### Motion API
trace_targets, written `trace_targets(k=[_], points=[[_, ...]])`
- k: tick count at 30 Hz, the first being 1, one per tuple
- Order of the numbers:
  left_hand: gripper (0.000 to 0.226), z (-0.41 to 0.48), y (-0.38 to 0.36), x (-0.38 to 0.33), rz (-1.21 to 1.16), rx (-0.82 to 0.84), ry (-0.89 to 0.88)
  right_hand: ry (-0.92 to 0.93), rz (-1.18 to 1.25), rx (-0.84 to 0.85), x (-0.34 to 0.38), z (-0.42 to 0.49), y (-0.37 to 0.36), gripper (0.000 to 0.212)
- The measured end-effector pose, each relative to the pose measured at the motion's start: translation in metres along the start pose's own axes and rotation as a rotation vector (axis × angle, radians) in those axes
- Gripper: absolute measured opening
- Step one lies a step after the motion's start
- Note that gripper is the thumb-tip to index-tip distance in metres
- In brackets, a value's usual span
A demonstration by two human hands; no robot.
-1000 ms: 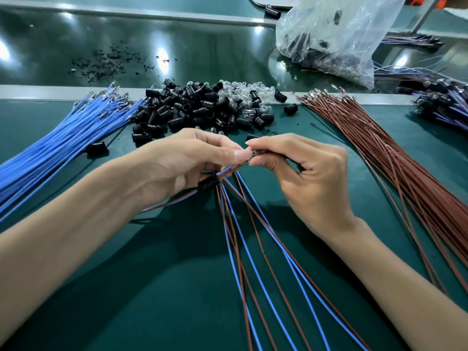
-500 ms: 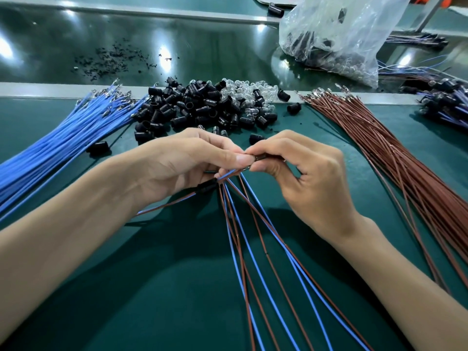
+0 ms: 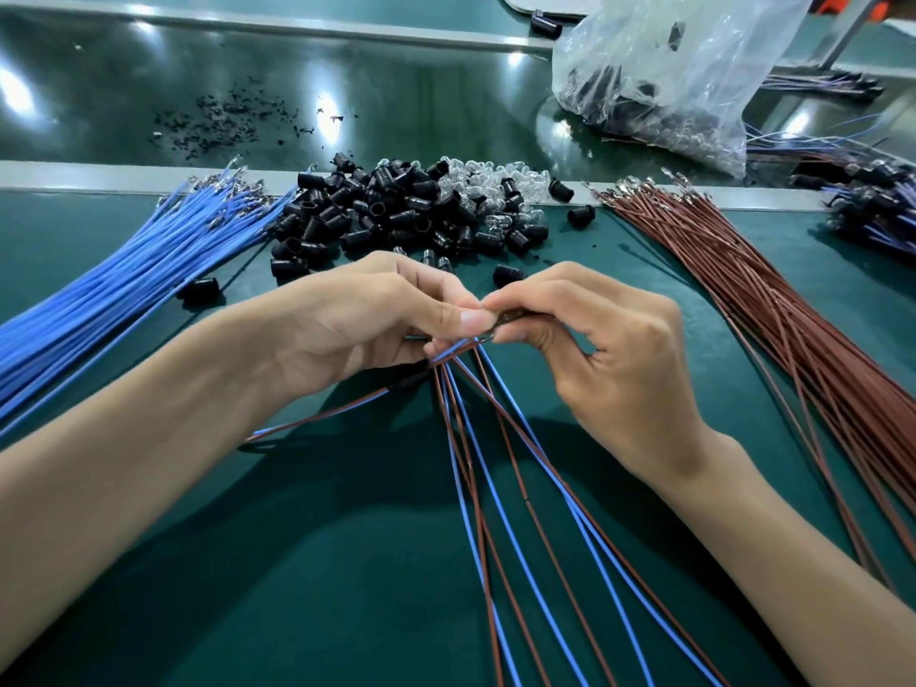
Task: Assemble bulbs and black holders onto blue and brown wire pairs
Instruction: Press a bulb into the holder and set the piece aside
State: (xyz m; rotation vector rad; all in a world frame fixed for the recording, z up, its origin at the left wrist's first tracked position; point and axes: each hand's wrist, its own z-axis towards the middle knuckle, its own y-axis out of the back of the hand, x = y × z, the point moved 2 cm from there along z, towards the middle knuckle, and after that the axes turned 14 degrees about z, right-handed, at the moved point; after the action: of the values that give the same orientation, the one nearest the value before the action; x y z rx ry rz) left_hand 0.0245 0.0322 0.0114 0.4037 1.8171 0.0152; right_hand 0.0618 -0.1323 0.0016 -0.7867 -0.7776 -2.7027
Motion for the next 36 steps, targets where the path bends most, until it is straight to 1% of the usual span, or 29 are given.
trace_targets(k=[5,10,14,18,22,26,30,32,36], points=[[0.012,-0.001,-0.002,-0.001,0.031,-0.002,-0.010,0.001,0.003,0.016,-0.001,0.000,0.000,0.020],[0.016,0.000,-0.005,0.000,0.095,-0.039,-0.015,-0.104,0.085,0.086,-0.006,0.001,0.005,0.015],[0.018,0.001,-0.006,0.001,0.113,-0.054,-0.011,-0.134,0.125,0.064,-0.006,0.001,0.004,0.016],[0.019,0.000,-0.005,0.000,0.079,-0.020,-0.031,-0.107,0.155,0.051,-0.004,0.001,0.002,0.014],[0.021,0.002,-0.006,0.001,0.067,-0.006,-0.029,-0.045,0.097,0.052,-0.004,0.002,0.001,0.014],[0.019,0.001,0.002,-0.001,0.074,0.019,-0.050,-0.020,0.004,0.045,-0.008,0.002,0.002,0.005],[0.037,-0.003,0.022,-0.006,0.203,-0.019,-0.055,-0.075,-0.045,-0.009,-0.013,0.001,0.005,0.007],[0.038,-0.006,0.027,-0.010,0.317,-0.024,-0.079,-0.097,-0.061,-0.020,-0.015,0.001,0.007,0.006],[0.040,-0.010,0.029,-0.011,0.525,0.049,-0.069,-0.120,-0.065,-0.004,-0.016,0.002,0.007,0.005]])
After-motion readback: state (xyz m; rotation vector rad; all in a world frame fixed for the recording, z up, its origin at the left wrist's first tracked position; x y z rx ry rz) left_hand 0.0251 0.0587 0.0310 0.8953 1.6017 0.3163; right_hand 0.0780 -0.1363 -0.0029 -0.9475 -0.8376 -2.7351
